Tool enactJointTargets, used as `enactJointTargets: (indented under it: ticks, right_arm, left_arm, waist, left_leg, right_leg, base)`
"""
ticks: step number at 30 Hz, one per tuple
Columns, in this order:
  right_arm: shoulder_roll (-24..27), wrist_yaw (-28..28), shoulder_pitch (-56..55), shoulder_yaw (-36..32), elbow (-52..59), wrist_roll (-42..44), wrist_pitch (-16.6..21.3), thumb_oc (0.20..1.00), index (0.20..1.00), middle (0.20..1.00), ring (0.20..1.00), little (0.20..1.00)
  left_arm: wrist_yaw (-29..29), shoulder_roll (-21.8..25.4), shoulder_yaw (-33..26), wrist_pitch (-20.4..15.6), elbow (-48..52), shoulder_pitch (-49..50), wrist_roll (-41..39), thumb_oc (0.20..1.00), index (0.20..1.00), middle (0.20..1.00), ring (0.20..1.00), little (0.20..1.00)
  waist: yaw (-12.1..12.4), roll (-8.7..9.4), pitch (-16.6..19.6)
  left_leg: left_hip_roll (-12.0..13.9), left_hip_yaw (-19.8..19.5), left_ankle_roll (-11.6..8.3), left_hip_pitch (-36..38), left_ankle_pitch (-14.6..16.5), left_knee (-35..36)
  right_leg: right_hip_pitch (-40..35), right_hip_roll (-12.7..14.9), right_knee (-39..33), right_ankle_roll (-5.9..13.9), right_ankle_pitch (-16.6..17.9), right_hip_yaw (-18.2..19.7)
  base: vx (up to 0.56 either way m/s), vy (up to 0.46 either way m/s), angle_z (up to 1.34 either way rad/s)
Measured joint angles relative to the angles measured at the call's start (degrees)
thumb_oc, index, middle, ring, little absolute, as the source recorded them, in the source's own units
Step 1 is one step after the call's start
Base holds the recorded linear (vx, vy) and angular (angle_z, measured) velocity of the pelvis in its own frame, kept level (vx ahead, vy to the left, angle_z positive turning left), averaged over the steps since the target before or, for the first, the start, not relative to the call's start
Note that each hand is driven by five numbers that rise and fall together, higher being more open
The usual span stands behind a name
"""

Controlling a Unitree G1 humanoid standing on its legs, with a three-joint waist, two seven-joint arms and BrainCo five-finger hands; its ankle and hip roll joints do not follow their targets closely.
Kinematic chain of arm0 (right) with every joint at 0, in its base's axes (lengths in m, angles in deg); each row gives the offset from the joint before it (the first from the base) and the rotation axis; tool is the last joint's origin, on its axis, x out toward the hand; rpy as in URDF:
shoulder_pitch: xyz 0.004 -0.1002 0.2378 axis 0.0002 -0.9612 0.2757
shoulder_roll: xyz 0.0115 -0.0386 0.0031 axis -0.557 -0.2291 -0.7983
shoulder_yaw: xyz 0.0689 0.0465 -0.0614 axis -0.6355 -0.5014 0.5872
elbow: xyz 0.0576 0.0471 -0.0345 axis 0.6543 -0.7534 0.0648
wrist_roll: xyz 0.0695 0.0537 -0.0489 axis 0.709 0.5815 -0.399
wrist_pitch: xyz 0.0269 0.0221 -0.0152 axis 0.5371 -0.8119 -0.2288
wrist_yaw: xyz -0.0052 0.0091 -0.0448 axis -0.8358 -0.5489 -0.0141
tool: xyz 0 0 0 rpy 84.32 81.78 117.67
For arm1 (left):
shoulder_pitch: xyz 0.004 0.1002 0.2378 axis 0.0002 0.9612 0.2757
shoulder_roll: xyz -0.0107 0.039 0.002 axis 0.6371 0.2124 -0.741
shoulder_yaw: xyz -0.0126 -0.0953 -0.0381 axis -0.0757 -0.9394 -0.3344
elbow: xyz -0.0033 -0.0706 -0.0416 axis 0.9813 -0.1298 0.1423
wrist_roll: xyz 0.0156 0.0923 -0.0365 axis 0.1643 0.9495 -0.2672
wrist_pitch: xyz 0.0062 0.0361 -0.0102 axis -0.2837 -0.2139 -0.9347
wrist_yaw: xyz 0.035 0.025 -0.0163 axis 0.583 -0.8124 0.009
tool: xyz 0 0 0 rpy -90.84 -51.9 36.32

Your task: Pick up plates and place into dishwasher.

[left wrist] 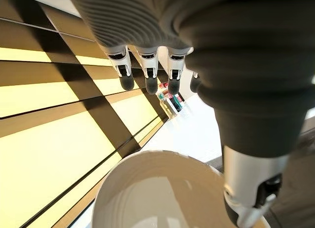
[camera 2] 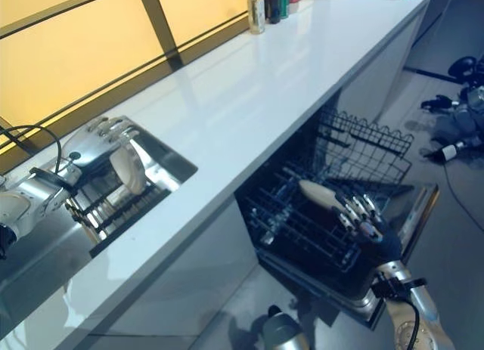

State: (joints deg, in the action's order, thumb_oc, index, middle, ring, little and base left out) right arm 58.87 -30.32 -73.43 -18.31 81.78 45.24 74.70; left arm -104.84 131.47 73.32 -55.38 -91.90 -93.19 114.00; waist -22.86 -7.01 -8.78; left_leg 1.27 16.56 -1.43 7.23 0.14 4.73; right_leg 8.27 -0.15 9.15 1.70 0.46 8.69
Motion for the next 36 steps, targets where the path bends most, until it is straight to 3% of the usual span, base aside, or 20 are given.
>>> enactJointTargets:
  ticks: [7,12,26,28,36]
  right_arm:
    - [1.8,-0.1,0.0,-0.9,0.0,0.0,-0.2,1.000,1.000,1.000,1.000,1.000]
    - [4.1,-0.6,0.2,-2.1,0.0,0.2,-0.2,1.000,1.000,1.000,1.000,1.000]
    - [5.9,-0.4,3.7,-2.2,0.0,2.2,-0.2,1.000,1.000,1.000,1.000,1.000]
    - [6.2,-0.3,4.7,-2.1,0.1,2.2,-0.2,1.000,1.000,1.000,1.000,1.000]
    - [6.6,0.1,6.0,-2.1,0.0,2.2,0.0,1.000,1.000,1.000,1.000,1.000]
  left_arm:
    - [1.5,-1.6,0.0,3.8,0.0,0.0,2.9,1.000,1.000,1.000,1.000,1.000]
    - [2.5,-1.6,2.4,6.0,-2.0,-0.6,6.2,1.000,1.000,1.000,1.000,1.000]
    - [16.0,-1.6,11.0,9.5,-2.0,-11.7,15.8,1.000,1.000,1.000,1.000,1.000]
    - [17.2,-2.0,11.3,10.8,-2.0,-13.2,17.8,0.200,0.200,0.200,0.200,0.200]
    - [18.1,-2.5,11.2,14.9,-5.6,-14.6,27.3,0.200,0.200,0.200,0.200,0.200]
  waist:
    - [-0.1,-1.30,-1.1]
    - [-1.5,-2.39,-2.8]
    - [-2.8,-4.01,-8.4]
    - [-2.9,-4.03,-8.5]
    - [-3.0,-4.56,-10.6]
  left_leg:
    - [-0.2,-0.1,-0.09,-1.0,0.1,-0.6]
    - [-0.5,-0.3,-0.09,-2.5,0.1,-1.4]
    - [-0.6,-0.3,-0.15,-4.9,0.0,-2.3]
    - [-0.6,-0.2,-0.15,-5.2,0.0,-2.3]
    - [-0.8,0.1,-0.19,-6.0,0.0,-2.6]
  right_leg:
    - [2.2,0.1,2.8,-0.09,-1.6,0.1]
    - [3.9,0.4,4.1,-0.07,-2.0,0.2]
    - [6.4,0.5,5.5,-0.27,-2.2,0.2]
    - [7.0,0.5,5.8,-0.24,-2.3,0.2]
    - [8.5,0.4,7.2,-0.23,-2.8,0.5]
  base:
    - [0.00,0.022,0.01]
    - [-0.08,0.056,0.02]
    - [-0.04,0.027,0.00]
    - [-0.05,0.010,-0.03]
    - [-0.05,0.002,-0.02]
